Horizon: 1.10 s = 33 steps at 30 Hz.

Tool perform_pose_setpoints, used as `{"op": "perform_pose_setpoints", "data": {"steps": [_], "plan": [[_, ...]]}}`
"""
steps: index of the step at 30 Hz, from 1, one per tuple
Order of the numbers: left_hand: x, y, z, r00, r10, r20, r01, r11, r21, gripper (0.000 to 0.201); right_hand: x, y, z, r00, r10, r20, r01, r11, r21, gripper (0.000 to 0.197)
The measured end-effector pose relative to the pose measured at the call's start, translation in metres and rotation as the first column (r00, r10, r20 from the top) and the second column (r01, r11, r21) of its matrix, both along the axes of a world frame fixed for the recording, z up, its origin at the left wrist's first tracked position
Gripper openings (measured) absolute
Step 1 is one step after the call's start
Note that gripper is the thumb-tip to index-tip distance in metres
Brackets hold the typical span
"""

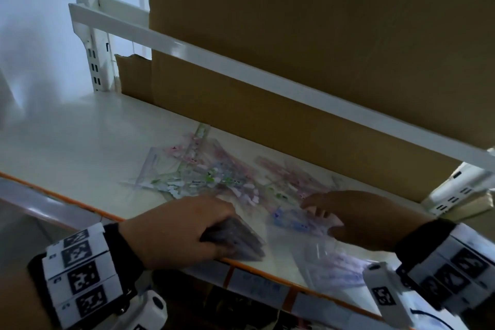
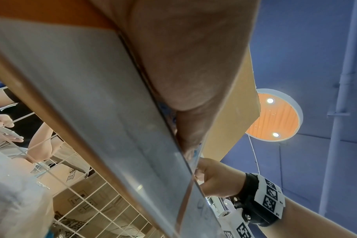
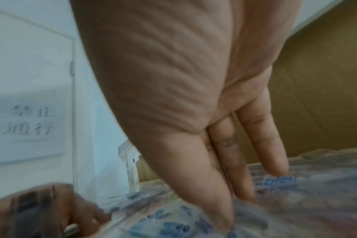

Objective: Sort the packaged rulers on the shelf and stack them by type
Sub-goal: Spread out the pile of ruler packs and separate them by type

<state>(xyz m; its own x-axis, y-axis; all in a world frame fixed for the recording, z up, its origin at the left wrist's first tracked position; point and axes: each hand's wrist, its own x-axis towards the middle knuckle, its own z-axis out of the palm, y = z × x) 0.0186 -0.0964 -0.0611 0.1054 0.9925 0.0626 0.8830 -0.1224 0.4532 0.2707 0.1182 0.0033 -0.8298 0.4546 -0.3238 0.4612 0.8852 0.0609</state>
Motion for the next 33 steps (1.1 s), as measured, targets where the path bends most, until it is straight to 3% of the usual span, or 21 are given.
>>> {"op": "perform_pose_setpoints", "data": {"steps": [4, 7, 11, 15, 19, 22, 25, 29, 31, 33], "plan": [[0.001, -0.001, 0.0, 1.0, 0.008, -0.026, -0.008, 1.0, -0.005, 0.066, -0.003, 0.009, 0.006, 0.993, -0.117, -0.01, 0.116, 0.992, -0.056, 0.05], [0.0, -0.001, 0.0, 1.0, 0.007, -0.017, -0.007, 1.0, -0.004, 0.063, 0.002, 0.021, 0.01, 0.977, -0.212, 0.01, 0.213, 0.976, -0.044, 0.051], [0.001, -0.001, 0.001, 1.0, 0.006, -0.007, -0.006, 1.0, -0.01, 0.066, 0.009, 0.031, 0.01, 0.961, -0.257, 0.098, 0.248, 0.964, 0.09, 0.05], [0.001, -0.001, 0.0, 0.999, 0.011, -0.05, -0.011, 1.0, 0.016, 0.072, -0.007, 0.023, 0.008, 0.975, -0.193, 0.109, 0.172, 0.969, 0.18, 0.044], [0.0, -0.001, -0.003, 0.998, 0.019, -0.056, -0.016, 0.999, 0.038, 0.075, -0.033, -0.01, 0.004, 0.998, -0.038, 0.043, 0.036, 0.999, 0.031, 0.047], [0.0, -0.001, -0.002, 0.999, 0.008, -0.038, -0.006, 0.999, 0.042, 0.06, -0.039, -0.033, -0.003, 0.99, 0.041, 0.134, -0.04, 0.999, -0.012, 0.062], [0.003, -0.002, 0.0, 1.0, -0.005, -0.026, 0.007, 0.998, 0.067, 0.034, -0.04, -0.041, 0.0, 0.986, 0.067, 0.153, -0.062, 0.997, -0.035, 0.058], [0.002, -0.002, -0.001, 0.999, 0.008, -0.033, -0.006, 0.999, 0.051, 0.036, -0.048, -0.036, 0.006, 0.997, 0.049, 0.057, -0.05, 0.999, 0.014, 0.041], [0.002, -0.001, -0.002, 0.999, 0.006, -0.034, -0.005, 0.999, 0.049, 0.039, -0.06, -0.024, 0.006, 0.999, 0.037, 0.012, -0.038, 0.998, 0.058, 0.043], [0.001, -0.001, -0.002, 1.0, -0.001, -0.022, 0.002, 0.999, 0.044, 0.04, -0.076, -0.011, 0.004, 0.997, 0.043, 0.063, -0.049, 0.994, 0.098, 0.053]]}}
